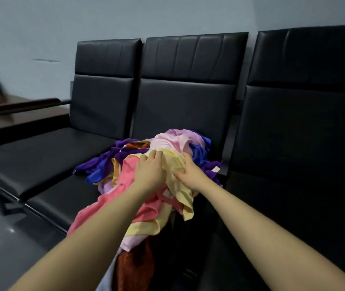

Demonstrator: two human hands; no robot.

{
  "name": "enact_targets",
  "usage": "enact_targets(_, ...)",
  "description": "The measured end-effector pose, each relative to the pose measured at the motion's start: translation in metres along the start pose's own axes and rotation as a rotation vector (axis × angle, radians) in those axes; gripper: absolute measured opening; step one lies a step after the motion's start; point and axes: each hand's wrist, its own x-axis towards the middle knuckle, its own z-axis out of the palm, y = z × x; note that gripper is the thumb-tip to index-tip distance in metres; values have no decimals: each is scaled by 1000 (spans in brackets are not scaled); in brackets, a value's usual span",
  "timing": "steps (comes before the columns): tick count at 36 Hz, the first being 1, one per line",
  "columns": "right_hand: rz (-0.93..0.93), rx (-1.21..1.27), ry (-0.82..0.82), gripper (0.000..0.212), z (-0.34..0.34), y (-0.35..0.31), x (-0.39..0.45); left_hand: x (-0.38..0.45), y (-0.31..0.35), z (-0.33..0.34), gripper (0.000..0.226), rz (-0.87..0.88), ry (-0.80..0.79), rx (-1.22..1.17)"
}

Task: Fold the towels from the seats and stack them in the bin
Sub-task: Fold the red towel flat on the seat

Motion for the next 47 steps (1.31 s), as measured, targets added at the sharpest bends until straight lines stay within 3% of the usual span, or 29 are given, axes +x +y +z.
enact_targets(3,19,26,-1,60,7,3,10,5,-7,4,36,-44,-52,37)
enact_targets(7,11,-157,91,4,11,4,12,6,-13,10,31,1,-62,99)
enact_targets(10,13,-217,202,29,9,5,10,5,-12,8,26,32,11,84)
enact_targets(17,-11,-24,534,26,-19,-12,4,1,-7,-10,23,-32,78,-36)
enact_targets(22,-1,274,632,26,-33,-26,-1,-3,-2,-22,20,-108,65,-74)
enact_targets(26,-22,323,650,22,-38,-35,-10,-5,4,-37,21,-126,85,-110)
enact_targets(32,27,159,559,24,-49,-40,-20,-10,6,-66,12,-127,250,-335)
enact_targets(37,-82,127,422,20,-37,-37,-30,-13,6,-72,28,-71,257,-556)
enact_targets(41,-254,145,89,23,-14,-32,-44,-21,4,-66,38,62,89,-495)
enact_targets(44,-286,-195,-82,34,2,-23,-45,-27,-1,-57,34,109,-30,-406)
enact_targets(47,-222,-546,-181,66,8,-20,-51,-31,-9,-43,24,91,-138,-220)
